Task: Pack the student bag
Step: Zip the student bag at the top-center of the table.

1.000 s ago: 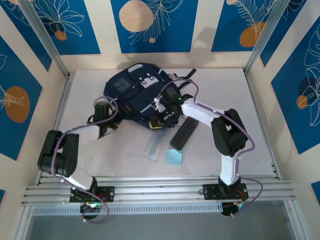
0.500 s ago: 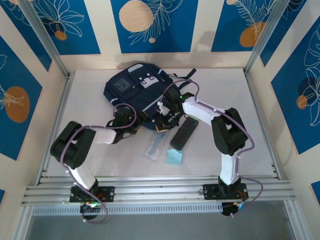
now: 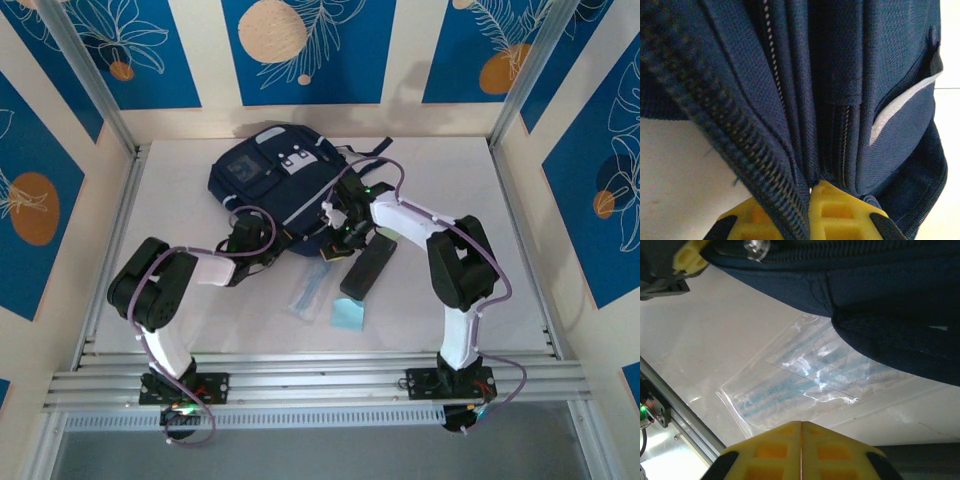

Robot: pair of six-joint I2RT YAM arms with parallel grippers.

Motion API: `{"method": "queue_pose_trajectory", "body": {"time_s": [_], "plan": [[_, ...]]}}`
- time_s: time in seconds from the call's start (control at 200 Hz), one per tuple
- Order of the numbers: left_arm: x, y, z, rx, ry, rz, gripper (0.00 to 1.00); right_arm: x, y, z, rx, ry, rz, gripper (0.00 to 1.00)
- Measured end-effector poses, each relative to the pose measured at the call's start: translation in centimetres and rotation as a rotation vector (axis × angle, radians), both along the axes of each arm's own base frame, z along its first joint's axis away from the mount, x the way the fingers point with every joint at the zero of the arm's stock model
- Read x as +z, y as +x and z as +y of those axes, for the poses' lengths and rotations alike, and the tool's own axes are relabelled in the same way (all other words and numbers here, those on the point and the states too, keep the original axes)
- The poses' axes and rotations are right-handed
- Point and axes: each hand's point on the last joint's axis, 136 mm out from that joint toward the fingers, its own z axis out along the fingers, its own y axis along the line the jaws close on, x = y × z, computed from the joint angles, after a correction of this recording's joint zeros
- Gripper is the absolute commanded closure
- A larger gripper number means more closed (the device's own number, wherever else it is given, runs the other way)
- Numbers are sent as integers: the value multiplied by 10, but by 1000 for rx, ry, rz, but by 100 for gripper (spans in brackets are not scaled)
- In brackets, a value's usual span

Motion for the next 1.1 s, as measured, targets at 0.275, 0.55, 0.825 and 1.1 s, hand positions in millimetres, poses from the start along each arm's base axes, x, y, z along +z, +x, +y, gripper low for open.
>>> {"method": "queue_pose_trajectory", "body": {"time_s": [0.275,0.55,0.825,1.1], "plan": [[9,-8,3,-142,175,-45,93,35,36,20,-18,43,-170,60],[13,-17,6,-227,264,-76,91,24,57,57,27,39,-229,55],[15,-16,5,-226,245,-75,91,-5,47,71,48,-27,-215,60],[25,-15,10,-201,214,-79,91,-22,59,61,-80,-86,-221,92]]}}
